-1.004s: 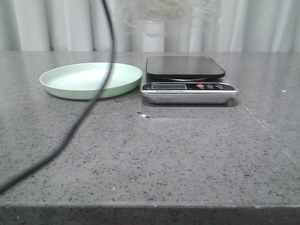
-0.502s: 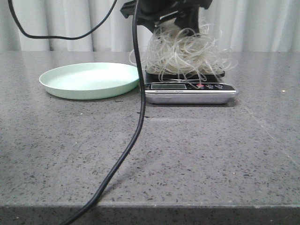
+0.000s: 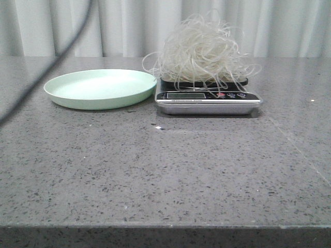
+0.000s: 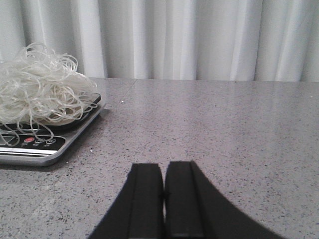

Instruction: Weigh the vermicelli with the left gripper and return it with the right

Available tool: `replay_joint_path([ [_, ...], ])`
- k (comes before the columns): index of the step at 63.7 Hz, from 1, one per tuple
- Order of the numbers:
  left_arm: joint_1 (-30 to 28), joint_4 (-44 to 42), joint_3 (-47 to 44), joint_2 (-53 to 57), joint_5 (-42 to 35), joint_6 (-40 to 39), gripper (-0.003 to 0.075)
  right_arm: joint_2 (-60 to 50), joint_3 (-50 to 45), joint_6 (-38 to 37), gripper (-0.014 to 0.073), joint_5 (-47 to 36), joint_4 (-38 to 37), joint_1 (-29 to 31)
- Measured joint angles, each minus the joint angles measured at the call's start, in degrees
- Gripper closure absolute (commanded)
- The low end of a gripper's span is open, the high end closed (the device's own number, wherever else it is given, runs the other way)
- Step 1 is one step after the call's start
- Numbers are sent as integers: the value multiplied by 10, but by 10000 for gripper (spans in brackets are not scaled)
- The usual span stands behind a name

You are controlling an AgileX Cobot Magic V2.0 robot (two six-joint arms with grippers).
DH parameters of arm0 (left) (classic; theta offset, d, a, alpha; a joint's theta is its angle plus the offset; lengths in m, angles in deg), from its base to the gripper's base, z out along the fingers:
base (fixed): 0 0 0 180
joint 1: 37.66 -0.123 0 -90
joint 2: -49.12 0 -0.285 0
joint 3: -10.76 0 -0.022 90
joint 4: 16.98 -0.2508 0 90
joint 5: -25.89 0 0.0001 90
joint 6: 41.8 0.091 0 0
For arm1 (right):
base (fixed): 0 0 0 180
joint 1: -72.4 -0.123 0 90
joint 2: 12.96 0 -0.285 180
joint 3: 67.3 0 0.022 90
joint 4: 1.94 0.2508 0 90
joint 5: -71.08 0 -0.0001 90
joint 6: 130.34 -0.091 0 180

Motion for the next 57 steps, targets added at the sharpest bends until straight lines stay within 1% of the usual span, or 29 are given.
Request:
replay_joint_path([
  [6,0,-5,-76,74,-25,0,253,0,0,0,410,0,0,0],
  [17,0,-8,-266,239,-105,0,294,0,0,0,410,0,0,0],
  [18,0,-8,-273,246,-107,0,297,0,0,0,410,0,0,0],
  [21,0,-8,-334,305,-130,0,312,0,0,0,410,0,0,0],
  [28,0,-8,-429,411,-161,0,342,0,0,0,410,0,0,0],
  [29,0,-8,-458,438,-169,0,349,0,0,0,410,0,0,0],
  [30,0,-8,-453,432,-167,0,353,0,0,0,410,0,0,0],
  [31,0,-8,-482,465,-179,1,358,0,0,0,410,0,0,0],
  [38,0,-8,-574,576,-215,1,393,0,0,0,410,0,0,0],
  [39,0,-8,-574,576,-215,1,399,0,0,0,410,0,0,0],
  [40,0,-8,-601,602,-221,1,405,0,0,0,410,0,0,0],
  [45,0,-8,-648,664,-231,1,435,0,0,0,410,0,0,0],
  [52,0,-8,-725,752,-240,1,494,0,0,0,410,0,0,0],
  [57,0,-8,-763,795,-241,1,554,0,0,0,410,0,0,0],
])
